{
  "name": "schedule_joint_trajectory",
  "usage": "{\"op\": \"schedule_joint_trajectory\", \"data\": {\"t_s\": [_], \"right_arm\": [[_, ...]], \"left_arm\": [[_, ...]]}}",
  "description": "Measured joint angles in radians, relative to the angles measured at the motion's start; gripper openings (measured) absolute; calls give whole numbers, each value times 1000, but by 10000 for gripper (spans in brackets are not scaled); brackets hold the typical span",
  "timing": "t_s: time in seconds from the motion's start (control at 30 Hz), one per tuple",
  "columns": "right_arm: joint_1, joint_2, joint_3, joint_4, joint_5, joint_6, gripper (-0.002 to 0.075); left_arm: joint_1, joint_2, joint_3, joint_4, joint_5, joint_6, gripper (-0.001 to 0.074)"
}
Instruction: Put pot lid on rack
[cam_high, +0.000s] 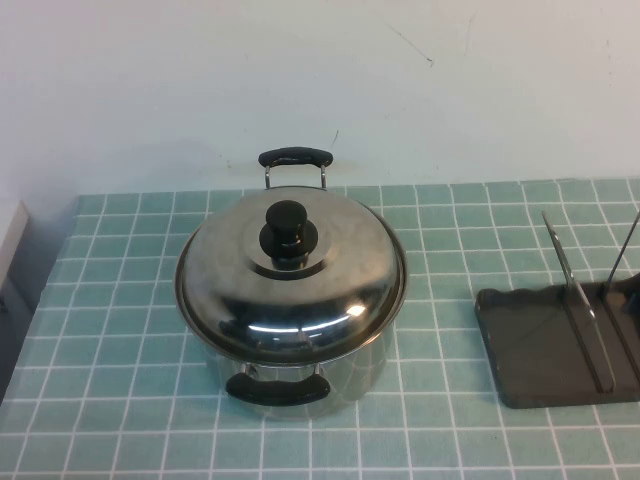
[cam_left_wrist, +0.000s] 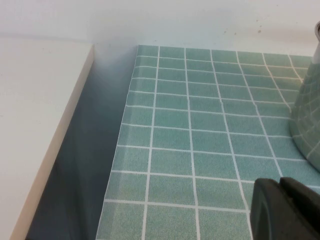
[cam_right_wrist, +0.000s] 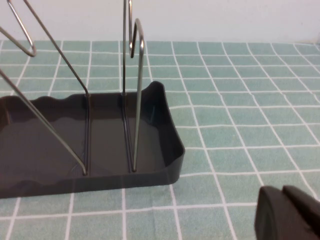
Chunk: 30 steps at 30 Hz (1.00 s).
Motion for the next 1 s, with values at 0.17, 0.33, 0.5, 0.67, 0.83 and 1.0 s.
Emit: {"op": "schedule_joint_trajectory", "data": {"t_s": [0.17, 0.33, 0.5, 0.67, 0.83, 1.0], "right_arm": [[0, 0, 0, 0, 0, 0, -2], [0, 0, 0, -4, 0, 0, -2], [0, 0, 0, -4, 0, 0, -2], [0, 0, 0, -4, 0, 0, -2], [0, 0, 0, -4, 0, 0, -2], [0, 0, 0, -6, 0, 0, -2]], "left_arm": [[0, 0, 0, 0, 0, 0, -4], [0, 0, 0, 0, 0, 0, -4], [0, 0, 0, 0, 0, 0, -4], [0, 0, 0, -1, 0, 0, -4], [0, 0, 0, -1, 0, 0, -4], [0, 0, 0, -10, 0, 0, -4]]}}
